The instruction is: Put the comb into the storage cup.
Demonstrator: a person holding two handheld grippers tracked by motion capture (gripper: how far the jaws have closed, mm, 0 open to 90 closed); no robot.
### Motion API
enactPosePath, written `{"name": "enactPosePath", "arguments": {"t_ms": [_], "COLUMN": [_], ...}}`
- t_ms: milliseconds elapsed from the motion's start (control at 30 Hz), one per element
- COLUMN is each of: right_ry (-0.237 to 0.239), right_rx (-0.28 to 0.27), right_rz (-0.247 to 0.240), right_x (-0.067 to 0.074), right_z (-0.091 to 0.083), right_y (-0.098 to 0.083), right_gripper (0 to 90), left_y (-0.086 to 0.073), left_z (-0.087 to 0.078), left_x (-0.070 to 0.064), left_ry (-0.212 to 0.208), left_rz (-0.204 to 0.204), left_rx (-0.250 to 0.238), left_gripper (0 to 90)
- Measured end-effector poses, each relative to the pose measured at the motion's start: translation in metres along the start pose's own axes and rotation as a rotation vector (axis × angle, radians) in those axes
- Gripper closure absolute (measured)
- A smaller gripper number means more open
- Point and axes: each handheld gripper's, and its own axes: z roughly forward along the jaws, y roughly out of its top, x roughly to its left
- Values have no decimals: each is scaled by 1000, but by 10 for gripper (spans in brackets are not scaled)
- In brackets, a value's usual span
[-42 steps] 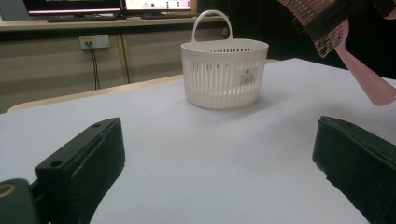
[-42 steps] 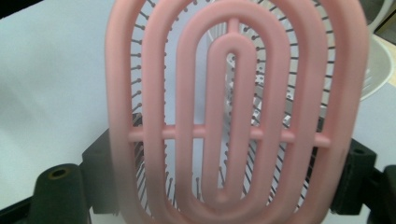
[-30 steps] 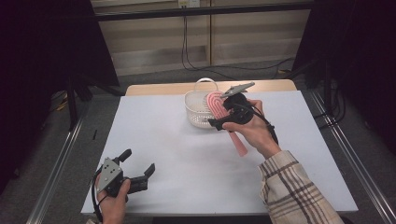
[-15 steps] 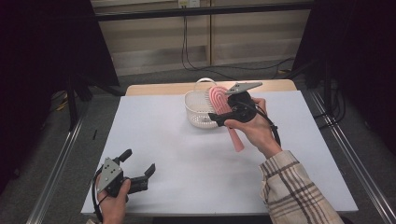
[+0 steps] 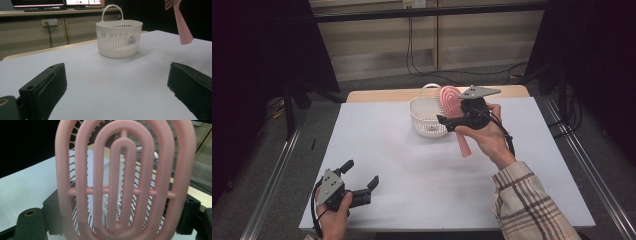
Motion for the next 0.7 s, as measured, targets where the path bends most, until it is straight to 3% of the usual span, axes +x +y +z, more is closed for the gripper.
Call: {"name": "enactPosePath", "arguments": {"t_ms": [700], "right_ry": [-6], "right_rx": [-120], "right_rz": [25], "right_x": [-7], "right_z": [-8], "right_y": [8], "right_gripper": [188], "left_y": [0], "left_z": [1], "left_x": [-1], "left_ry": [2], "left_rz": [-5], "left_rx": [-2], "left_gripper": [25]}}
